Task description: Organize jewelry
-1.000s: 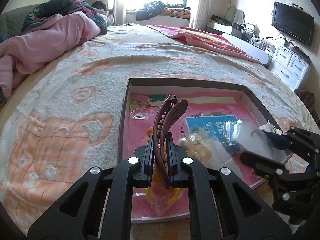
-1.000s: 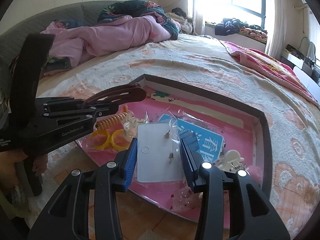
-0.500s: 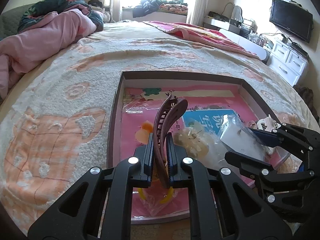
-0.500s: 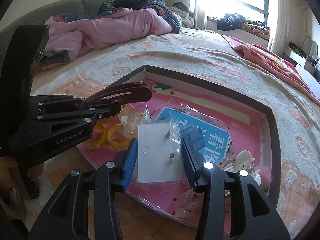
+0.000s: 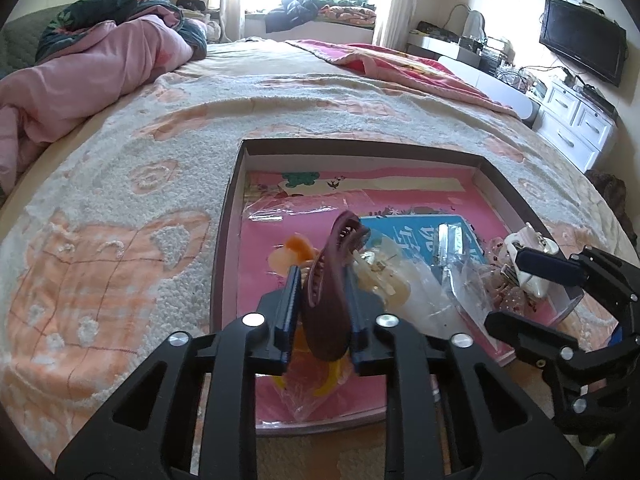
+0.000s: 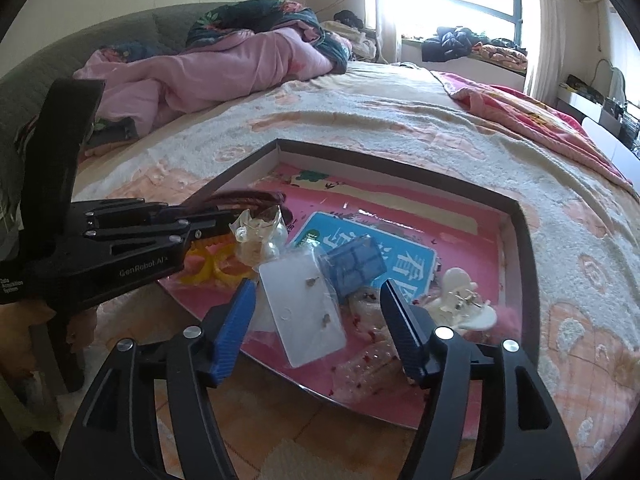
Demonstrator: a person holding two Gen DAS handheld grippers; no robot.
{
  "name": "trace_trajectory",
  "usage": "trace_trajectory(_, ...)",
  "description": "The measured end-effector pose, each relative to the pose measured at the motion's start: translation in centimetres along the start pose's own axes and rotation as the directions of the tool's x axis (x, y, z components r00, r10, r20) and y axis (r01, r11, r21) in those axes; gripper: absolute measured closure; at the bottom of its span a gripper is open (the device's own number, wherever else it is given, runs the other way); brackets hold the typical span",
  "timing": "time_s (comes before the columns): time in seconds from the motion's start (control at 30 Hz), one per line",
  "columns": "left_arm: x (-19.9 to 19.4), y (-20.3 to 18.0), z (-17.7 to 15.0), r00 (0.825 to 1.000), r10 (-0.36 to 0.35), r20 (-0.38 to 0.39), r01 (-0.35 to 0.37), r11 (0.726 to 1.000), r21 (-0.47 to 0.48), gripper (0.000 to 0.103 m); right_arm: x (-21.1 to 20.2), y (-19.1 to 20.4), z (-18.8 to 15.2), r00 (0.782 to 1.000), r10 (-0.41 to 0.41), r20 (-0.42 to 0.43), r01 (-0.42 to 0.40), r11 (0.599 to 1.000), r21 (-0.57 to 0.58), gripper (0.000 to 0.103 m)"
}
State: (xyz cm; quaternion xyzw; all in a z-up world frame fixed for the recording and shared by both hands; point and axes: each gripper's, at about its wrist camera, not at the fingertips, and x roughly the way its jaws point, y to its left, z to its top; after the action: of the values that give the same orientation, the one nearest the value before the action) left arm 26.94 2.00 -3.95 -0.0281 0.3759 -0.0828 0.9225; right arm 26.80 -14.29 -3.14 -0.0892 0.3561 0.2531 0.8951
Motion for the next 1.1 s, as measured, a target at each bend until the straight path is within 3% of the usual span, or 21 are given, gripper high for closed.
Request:
trace_trajectory(0.33, -1.7, -0.3, 0.0, 1.0, 0.006, 0.024, -0.006, 1.0, 0.0, 0.065, -3.2, -1.4, -0.2, 0.998, -0.02, 0.062, 0.016, 0.998, 0.058, 0.027)
trace_trajectory(0.43, -2.6, -0.4, 0.0, 0.999, 0.003, 0.042, -0.003, 1.0, -0.002, 0.048, -4.3, -1.7, -0.3, 0.996, -0.028, 0.082, 0.022, 0.997, 0.078, 0.023)
trace_trajectory(0.5, -3.1, -0.5, 0.1, 0.999, -0.002, 0.052, 0.002, 1.0, -0.002, 0.048, -5.0, -1.9, -0.4, 0.995, -0.034, 0.093, 0.026, 0.995, 0.091, 0.02)
trace_trajectory(0.73, -5.6, -0.8, 0.0, 0.995, -0.008, 0.101, 0.01, 1.0, -0.02, 0.017, -7.7, -2.7, -1.0, 0.988, -0.057, 0.141, 0.036, 0.988, 0.148, 0.011)
trace_trajectory(0.83, -6.8, -0.9, -0.2, 0.993, -0.015, 0.12, 0.019, 0.999, -0.027, 0.011, -8.9, -2.9, -1.2, 0.985, -0.056, 0.162, 0.028, 0.985, 0.171, 0.008)
trace_trajectory(1.1, -9.6, -1.8, -1.7, 0.987, 0.013, 0.159, -0.004, 0.998, -0.058, 0.011, -11.6, -2.2, -2.2, 0.979, -0.063, 0.196, 0.025, 0.981, 0.19, 0.007)
